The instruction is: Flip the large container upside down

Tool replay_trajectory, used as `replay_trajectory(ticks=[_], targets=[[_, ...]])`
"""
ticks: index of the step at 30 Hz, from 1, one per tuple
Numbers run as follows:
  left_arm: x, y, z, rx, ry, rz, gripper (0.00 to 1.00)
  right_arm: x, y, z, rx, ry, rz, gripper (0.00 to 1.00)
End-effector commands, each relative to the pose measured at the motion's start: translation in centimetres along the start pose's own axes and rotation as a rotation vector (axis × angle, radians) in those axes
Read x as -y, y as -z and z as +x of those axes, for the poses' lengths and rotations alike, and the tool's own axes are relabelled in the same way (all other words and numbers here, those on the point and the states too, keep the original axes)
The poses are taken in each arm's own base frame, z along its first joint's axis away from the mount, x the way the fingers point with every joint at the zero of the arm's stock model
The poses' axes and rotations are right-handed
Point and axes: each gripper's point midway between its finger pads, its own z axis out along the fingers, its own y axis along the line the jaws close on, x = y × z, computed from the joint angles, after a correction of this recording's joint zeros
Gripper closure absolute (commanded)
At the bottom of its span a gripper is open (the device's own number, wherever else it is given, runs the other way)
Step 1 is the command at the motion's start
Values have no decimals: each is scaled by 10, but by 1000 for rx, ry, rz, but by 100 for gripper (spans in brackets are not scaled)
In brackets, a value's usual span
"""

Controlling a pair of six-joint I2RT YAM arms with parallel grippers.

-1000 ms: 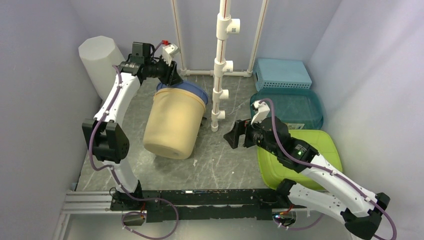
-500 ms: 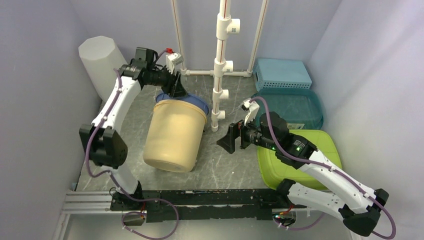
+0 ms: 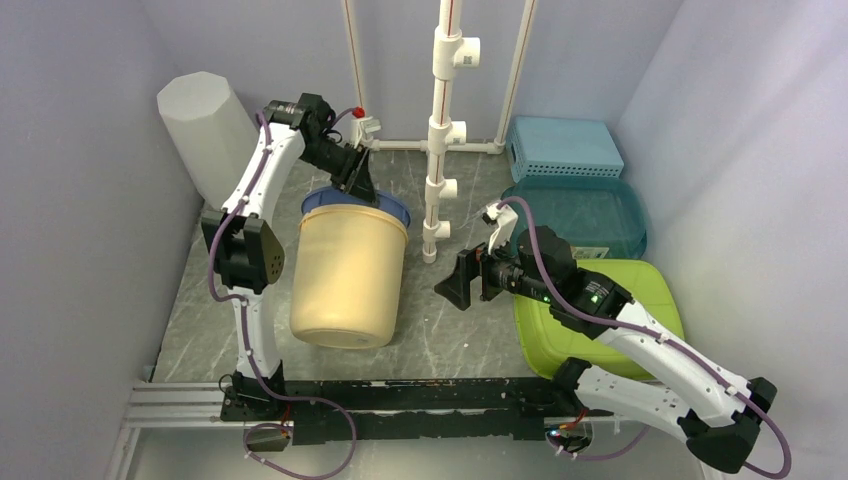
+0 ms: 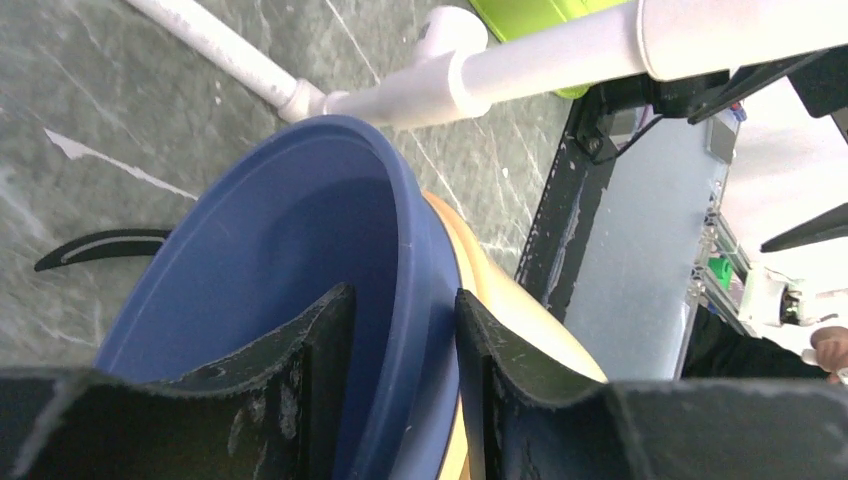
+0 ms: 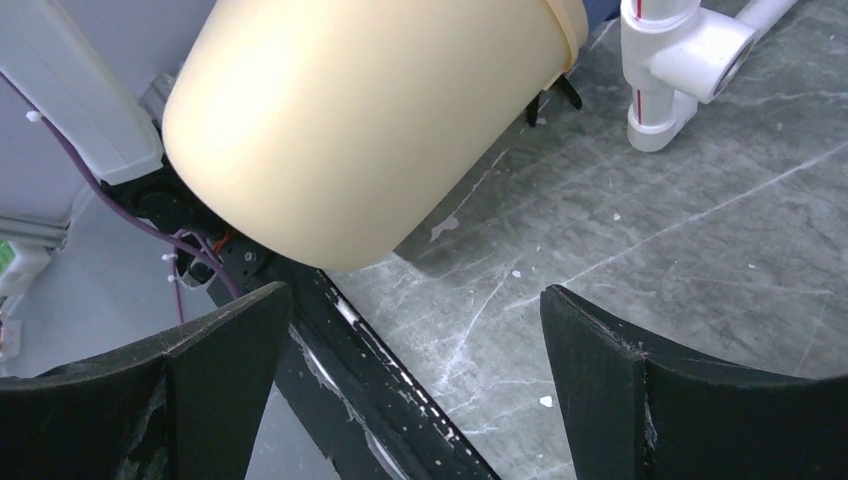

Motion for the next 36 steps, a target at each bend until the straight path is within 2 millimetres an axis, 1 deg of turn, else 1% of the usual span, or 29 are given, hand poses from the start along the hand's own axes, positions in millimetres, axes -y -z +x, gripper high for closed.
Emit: replay_trajectory(ticks=[1, 4, 5, 7, 8, 10, 13, 14, 17, 20, 24, 26, 28, 30, 32, 33, 36], targets=[[15, 15, 18, -60, -1, -23, 81, 7, -1, 2, -3, 9, 29, 0], [34, 28, 10, -17, -44, -41, 89, 7, 0, 0, 7, 5, 34, 0], [44, 35, 6, 3, -66, -59, 92, 7, 0, 0, 10, 2, 34, 0], [58, 47, 2, 38, -92, -104, 97, 6, 1, 0, 13, -6, 30, 0], [64, 53, 1, 53, -95, -136, 97, 5, 2, -1, 17, -12, 27, 0], [83, 67, -1, 98, -128, -178, 97, 4, 4, -1, 24, -22, 22, 0], [102, 90, -3, 198, -163, -305, 97, 0, 5, 1, 18, -41, 0, 0], [112, 98, 0, 232, -167, -337, 98, -1, 4, 2, 16, -48, -4, 0], [129, 114, 10, 326, -161, -431, 97, -2, 1, 8, 8, -84, -14, 0], [133, 126, 32, 365, -113, -538, 97, -2, -4, 15, 5, -126, -24, 0], [125, 133, 64, 336, -41, -653, 97, -2, -10, 24, -3, -169, -41, 0], [123, 130, 73, 324, -28, -658, 97, -2, -12, 27, -9, -183, -43, 0], [123, 120, 75, 329, -21, -622, 97, -1, -13, 29, -11, -192, -41, 0], [122, 105, 72, 324, -36, -582, 97, 0, -14, 29, -8, -197, -33, 0], [118, 92, 63, 342, -82, -588, 97, 2, -13, 30, -6, -202, -22, 0], [118, 85, 59, 359, -73, -585, 97, 3, -12, 29, -3, -206, -17, 0], [123, 59, 47, 356, -124, -574, 97, 7, -8, 30, 9, -216, 8, 0]])
